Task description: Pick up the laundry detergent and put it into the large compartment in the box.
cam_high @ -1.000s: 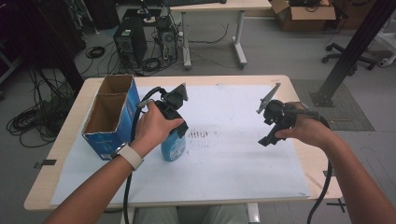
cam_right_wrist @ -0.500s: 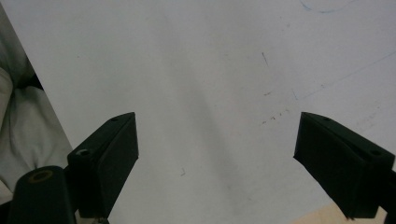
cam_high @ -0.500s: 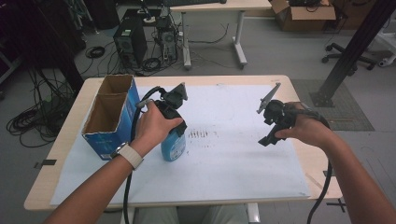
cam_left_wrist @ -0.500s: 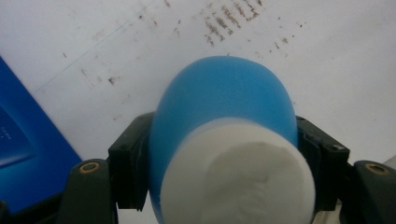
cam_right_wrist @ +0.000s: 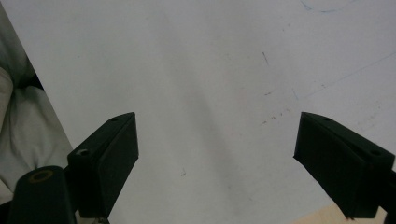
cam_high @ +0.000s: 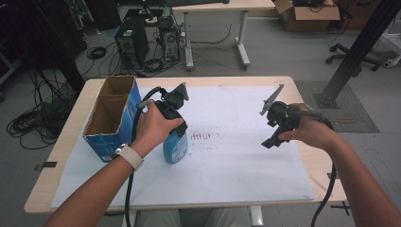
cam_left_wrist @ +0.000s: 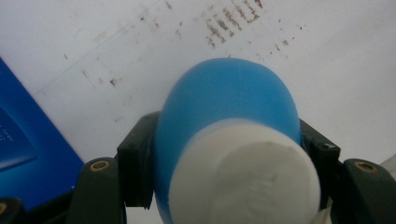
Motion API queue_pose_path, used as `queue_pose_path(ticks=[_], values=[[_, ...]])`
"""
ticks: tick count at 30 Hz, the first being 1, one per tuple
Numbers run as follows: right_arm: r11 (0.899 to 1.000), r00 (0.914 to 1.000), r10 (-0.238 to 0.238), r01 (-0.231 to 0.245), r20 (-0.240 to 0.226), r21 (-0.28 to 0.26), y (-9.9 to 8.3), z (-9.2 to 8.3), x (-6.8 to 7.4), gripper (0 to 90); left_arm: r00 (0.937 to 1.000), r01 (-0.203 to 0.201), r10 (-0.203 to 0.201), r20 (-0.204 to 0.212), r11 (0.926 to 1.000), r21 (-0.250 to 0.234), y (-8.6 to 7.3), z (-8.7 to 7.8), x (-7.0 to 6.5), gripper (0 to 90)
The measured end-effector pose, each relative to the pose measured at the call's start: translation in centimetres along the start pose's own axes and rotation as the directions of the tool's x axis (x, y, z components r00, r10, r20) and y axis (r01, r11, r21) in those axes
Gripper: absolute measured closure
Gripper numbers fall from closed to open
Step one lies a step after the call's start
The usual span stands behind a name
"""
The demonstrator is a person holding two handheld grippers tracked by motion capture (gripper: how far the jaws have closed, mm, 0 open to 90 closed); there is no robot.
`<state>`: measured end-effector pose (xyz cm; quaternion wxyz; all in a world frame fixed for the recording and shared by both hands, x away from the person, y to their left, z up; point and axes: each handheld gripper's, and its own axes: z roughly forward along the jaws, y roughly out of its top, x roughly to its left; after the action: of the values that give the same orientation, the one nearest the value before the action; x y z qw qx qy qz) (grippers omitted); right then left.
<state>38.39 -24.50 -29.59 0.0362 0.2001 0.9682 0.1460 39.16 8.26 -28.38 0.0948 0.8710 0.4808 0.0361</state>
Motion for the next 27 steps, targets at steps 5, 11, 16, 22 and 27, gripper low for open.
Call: queue_pose_path(ticks=[5,11,16,22,27], values=[[1.000,1.0000,-0.001,0.001,0.002,-0.001,0.0,-0.2,0.0,13.6,0.9998,0.000,-0.001,0.020,0.9999,0.016,0.0,-0.5,0.2,36.8],[1.000,1.0000,-0.003,0.003,0.003,0.000,0.1,-0.2,0.1,13.6,0.9999,-0.004,0.004,0.015,0.9998,0.019,0.3,-2.2,-0.1,36.8],[1.000,1.0000,-0.007,0.007,0.003,-0.002,0.1,-0.3,0.3,13.6,1.0000,-0.001,0.001,0.004,0.9997,0.022,0.6,-4.1,0.1,36.9],[1.000,0.9999,-0.010,0.010,0.006,-0.005,0.1,-0.6,0.3,13.7,0.9998,0.020,-0.020,-0.007,0.9996,0.018,0.9,-7.0,0.4,36.9],[1.000,0.9999,-0.013,0.013,0.006,-0.004,0.1,-0.6,0.4,13.7,0.9998,0.016,-0.016,-0.011,0.9998,0.016,1.4,-9.6,0.5,36.9]])
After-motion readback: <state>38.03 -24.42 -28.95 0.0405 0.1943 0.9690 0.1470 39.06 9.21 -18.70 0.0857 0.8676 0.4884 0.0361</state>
